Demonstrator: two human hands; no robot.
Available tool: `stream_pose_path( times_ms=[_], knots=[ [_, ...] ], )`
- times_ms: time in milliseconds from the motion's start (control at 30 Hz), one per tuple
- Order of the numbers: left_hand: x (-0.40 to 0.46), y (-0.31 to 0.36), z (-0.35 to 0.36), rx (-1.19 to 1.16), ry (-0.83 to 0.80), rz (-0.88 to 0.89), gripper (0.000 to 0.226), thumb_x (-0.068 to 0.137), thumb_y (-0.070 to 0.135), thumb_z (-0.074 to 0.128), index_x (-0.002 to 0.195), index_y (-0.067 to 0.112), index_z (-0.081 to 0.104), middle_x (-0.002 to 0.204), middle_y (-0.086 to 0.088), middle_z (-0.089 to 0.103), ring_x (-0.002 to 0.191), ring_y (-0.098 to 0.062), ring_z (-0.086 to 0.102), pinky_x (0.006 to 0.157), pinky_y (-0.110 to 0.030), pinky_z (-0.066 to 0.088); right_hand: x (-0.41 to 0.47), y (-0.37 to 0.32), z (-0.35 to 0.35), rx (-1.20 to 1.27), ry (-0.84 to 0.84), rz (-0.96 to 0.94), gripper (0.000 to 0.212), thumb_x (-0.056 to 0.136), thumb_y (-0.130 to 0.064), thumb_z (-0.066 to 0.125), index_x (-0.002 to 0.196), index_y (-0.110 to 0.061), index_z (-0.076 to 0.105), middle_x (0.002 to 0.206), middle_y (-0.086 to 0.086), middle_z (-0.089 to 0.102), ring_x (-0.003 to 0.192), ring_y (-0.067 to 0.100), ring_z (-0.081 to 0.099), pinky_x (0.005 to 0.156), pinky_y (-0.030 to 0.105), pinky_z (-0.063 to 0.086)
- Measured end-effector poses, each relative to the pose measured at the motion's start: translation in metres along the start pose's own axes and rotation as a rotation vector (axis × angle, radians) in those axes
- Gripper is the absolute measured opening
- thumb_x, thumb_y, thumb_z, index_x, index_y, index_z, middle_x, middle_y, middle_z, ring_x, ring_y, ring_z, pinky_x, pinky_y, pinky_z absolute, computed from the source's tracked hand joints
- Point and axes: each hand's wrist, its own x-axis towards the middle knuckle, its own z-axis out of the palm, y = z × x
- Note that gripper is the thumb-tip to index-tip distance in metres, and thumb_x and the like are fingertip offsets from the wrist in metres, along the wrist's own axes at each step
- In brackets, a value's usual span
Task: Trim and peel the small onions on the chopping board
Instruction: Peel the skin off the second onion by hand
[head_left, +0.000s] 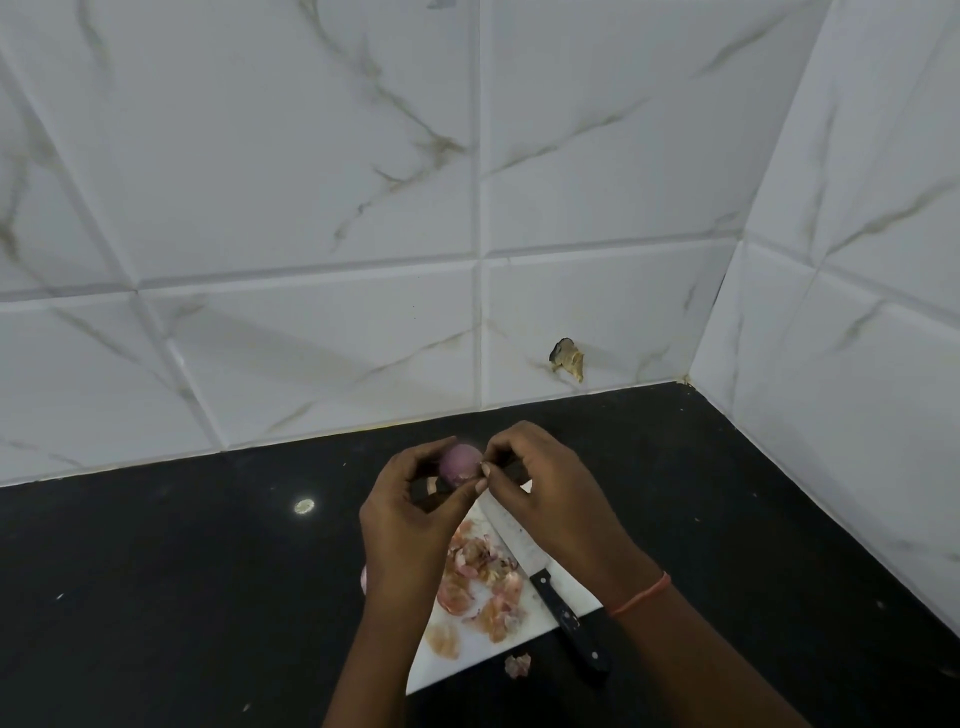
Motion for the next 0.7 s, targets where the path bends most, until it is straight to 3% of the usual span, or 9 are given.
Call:
stream_pose_path(
  times_ms=[100,333,433,500,567,700],
  knots=[
    [0.001,0.001,-0.001,-0.056,-0.025,-0.033,0.046,0.070,0.008,0.089,0.109,0.024,0.073,0.105,0.008,0.074,0.101,-0.010,0.070,0.082,-0.028,0.060,0.000,0.002,0.000,-0.034,-0.028,0.012,0.007,0.091,-0.029,0.056,0.098,-0.026,0.056,0.096,-0.017,0.053,0.088,0.004,0.057,0.072,0.028,0.053],
    [0.002,0.005,-0.007,-0.170,-0.138,-0.073,0.044,0.072,0.005,0.086,0.110,0.022,0.072,0.108,0.008,0.074,0.107,-0.012,0.069,0.090,-0.032,0.058,0.003,0.009,-0.001,-0.039,0.030,0.084,0.004,0.093,-0.026,0.059,0.095,-0.025,0.056,0.090,-0.013,0.058,0.083,0.004,0.057,0.069,0.028,0.053],
    [0.002,0.006,-0.007,-0.246,-0.147,-0.117,0.042,0.072,0.016,0.083,0.113,0.022,0.072,0.111,0.005,0.074,0.109,-0.013,0.069,0.091,-0.033,0.057,0.004,0.015,-0.001,-0.039,0.075,0.165,0.012,0.086,-0.017,0.069,0.084,-0.023,0.059,0.080,-0.011,0.060,0.075,0.004,0.059,0.065,0.024,0.053],
    [0.001,0.008,-0.005,-0.354,-0.111,-0.216,0.038,0.076,0.022,0.077,0.114,0.021,0.072,0.111,0.001,0.075,0.107,-0.018,0.071,0.088,-0.033,0.058,0.004,0.019,-0.002,0.009,0.129,0.179,0.018,0.082,-0.004,0.070,0.079,-0.019,0.060,0.077,-0.009,0.061,0.071,0.006,0.060,0.063,0.023,0.053],
    [0.001,0.010,-0.002,-0.518,-0.077,-0.345,0.026,0.089,0.013,0.066,0.115,0.017,0.072,0.111,-0.006,0.075,0.104,-0.025,0.073,0.082,-0.031,0.060,0.003,0.020,-0.001,0.074,0.163,0.159,0.022,0.084,0.005,0.062,0.082,-0.017,0.065,0.083,-0.007,0.064,0.078,0.006,0.063,0.069,0.018,0.052],
    [0.002,0.016,0.000,-0.765,-0.076,-0.546,0.030,0.102,0.003,0.044,0.119,0.008,0.069,0.114,-0.020,0.073,0.103,-0.031,0.073,0.077,-0.029,0.062,0.003,0.010,-0.001,0.270,0.113,0.224,0.012,0.095,-0.013,0.059,0.097,-0.020,0.068,0.087,-0.010,0.069,0.085,0.001,0.065,0.074,0.013,0.051]
  ],
)
